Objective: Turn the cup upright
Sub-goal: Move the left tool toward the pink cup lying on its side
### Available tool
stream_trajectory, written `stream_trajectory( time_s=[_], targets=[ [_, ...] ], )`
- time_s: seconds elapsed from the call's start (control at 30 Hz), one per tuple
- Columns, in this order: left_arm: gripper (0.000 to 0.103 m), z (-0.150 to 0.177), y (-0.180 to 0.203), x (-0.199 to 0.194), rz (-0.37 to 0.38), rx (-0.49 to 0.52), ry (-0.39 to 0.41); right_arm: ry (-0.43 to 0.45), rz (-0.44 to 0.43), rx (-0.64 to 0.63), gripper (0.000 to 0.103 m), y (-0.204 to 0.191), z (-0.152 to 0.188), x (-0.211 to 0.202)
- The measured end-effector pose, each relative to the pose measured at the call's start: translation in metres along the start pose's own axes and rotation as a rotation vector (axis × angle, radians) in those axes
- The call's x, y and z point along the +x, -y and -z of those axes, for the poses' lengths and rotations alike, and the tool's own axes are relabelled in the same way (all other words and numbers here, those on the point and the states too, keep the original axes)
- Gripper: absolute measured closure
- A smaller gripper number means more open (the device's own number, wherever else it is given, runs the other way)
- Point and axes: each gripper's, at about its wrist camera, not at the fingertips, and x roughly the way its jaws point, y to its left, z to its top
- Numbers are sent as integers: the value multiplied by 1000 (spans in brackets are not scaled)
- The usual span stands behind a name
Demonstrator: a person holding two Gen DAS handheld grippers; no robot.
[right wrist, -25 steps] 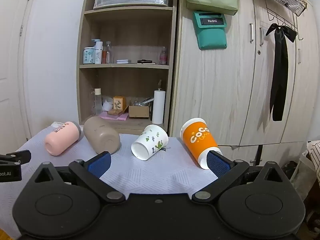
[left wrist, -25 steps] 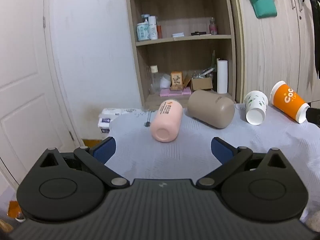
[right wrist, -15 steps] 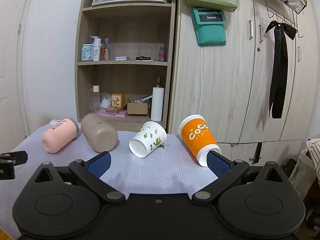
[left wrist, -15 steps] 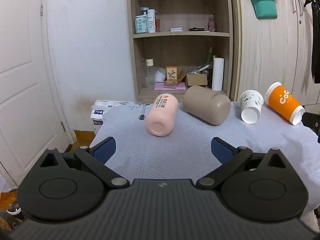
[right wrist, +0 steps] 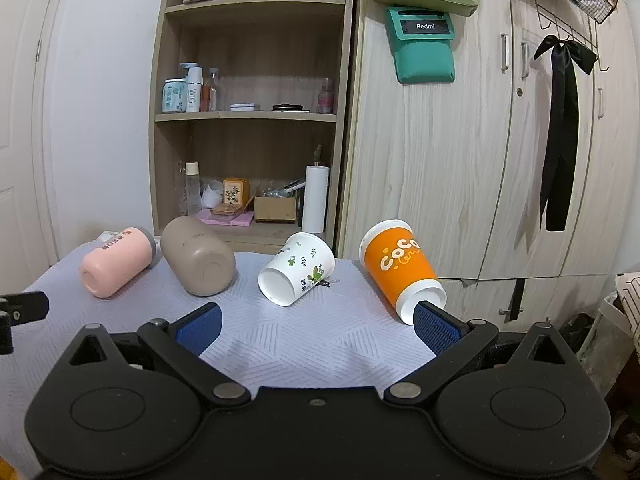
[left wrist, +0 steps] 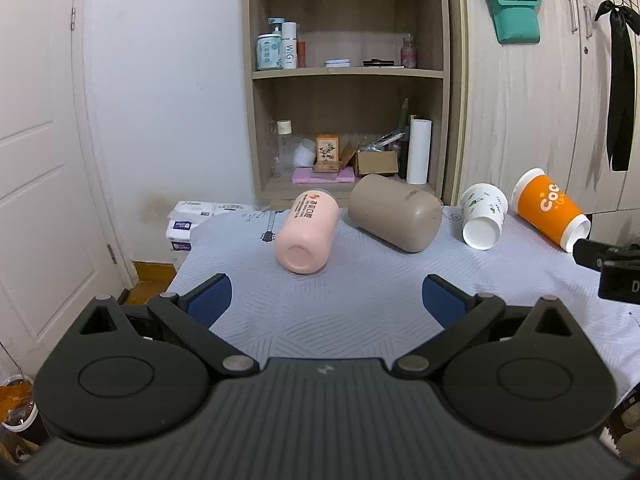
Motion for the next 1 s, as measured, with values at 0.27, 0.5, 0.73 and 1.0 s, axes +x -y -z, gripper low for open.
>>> stream_trajectory(
  time_s=[0.27, 0.5, 0.73, 1.0],
  targets=[
    [0, 0, 2, 5, 6, -10, -21, -31, -22, 21, 0, 4, 1, 3],
    [0, -2, 0, 11, 19, -35, -37, -35, -21, 18, 0, 4, 4, 5],
    [0, -2, 2, 6, 39, -7, -7, -40, -14, 26, 0, 6, 2, 6],
    [0, 1, 5, 3, 10, 12, 2, -40, -12, 26, 0, 6, 1, 5]
  ],
)
